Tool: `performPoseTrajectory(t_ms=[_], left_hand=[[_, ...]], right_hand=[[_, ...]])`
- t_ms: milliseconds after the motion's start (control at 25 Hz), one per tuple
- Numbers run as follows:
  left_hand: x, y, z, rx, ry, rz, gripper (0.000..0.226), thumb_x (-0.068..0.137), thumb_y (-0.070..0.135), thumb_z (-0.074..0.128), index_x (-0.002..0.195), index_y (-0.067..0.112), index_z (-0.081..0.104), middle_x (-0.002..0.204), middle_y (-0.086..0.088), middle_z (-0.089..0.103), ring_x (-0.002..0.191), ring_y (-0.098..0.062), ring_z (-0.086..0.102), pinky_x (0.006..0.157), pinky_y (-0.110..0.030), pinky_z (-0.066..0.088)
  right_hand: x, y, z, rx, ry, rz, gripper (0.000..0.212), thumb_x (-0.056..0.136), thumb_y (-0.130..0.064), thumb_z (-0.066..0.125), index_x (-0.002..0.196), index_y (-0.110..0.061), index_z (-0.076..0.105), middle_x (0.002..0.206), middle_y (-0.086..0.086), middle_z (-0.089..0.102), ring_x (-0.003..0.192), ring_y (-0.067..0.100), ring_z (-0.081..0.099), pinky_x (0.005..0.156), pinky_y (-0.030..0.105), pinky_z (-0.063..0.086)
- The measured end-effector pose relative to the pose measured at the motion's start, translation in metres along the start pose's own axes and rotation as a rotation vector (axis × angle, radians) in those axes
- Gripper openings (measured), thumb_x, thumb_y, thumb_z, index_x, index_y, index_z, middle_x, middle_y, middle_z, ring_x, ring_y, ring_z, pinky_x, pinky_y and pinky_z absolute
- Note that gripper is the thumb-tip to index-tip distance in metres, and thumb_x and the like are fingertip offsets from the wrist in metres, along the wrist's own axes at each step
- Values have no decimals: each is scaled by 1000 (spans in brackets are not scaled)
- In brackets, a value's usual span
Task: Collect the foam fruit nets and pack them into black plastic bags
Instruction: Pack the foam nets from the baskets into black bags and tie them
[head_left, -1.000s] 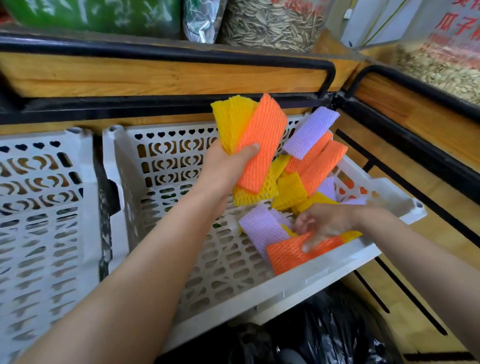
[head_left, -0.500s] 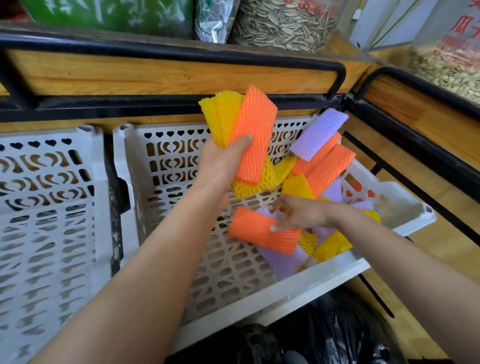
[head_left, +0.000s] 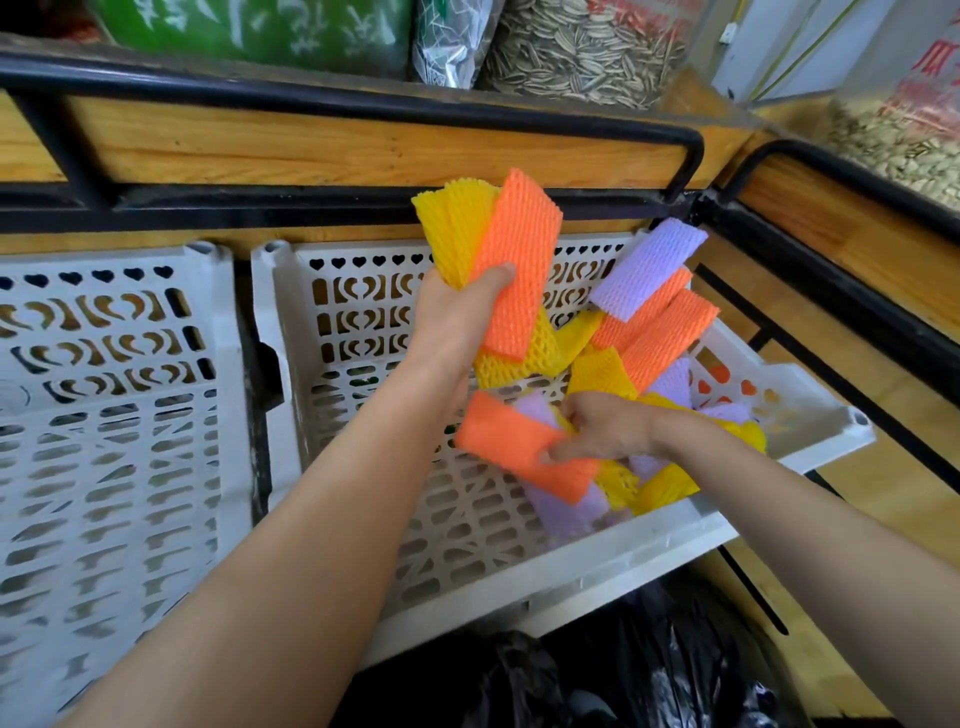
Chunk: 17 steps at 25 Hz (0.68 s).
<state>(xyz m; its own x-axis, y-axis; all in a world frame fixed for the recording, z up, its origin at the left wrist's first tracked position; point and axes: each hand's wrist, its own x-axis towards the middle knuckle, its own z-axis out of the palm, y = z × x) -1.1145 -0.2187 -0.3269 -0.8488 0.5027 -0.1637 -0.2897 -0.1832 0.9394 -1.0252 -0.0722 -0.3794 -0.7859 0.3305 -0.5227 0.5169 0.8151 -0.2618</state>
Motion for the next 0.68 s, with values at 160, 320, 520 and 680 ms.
performPoseTrajectory(t_ms=[160,320,520,680], left_hand=[[-7,-5,-3,86,88,108,34,93,22,57,121,21,40,110,2,53,96,-15,55,76,-27,47],[-22,-6,-4,332,153,213,38,92,18,57,123,11,36,105,1,47,87,-12,49,65,-21,41],[-64,8,-1,421,93,288,37,86,29,62,109,15,36,121,-11,49,108,-24,52,87,-36,44],[-117,38,-5,199,-34,390,37,81,50,55,104,20,52,115,-11,58,105,-25,59,88,-45,50]], right_hand=[[-24,5,-24,309,389,31,35,83,-39,67,88,-7,55,76,3,53,69,18,51,49,22,32],[-65,-10,-43,414,718,37,47,86,-40,64,108,-6,42,79,0,49,73,18,48,54,32,28],[-125,-62,-46,360,878,-180,43,86,-38,63,106,-8,40,95,7,55,88,25,54,61,32,32],[-176,-104,-37,324,904,-302,45,87,-40,61,115,-10,43,107,9,59,103,25,53,70,27,30]])
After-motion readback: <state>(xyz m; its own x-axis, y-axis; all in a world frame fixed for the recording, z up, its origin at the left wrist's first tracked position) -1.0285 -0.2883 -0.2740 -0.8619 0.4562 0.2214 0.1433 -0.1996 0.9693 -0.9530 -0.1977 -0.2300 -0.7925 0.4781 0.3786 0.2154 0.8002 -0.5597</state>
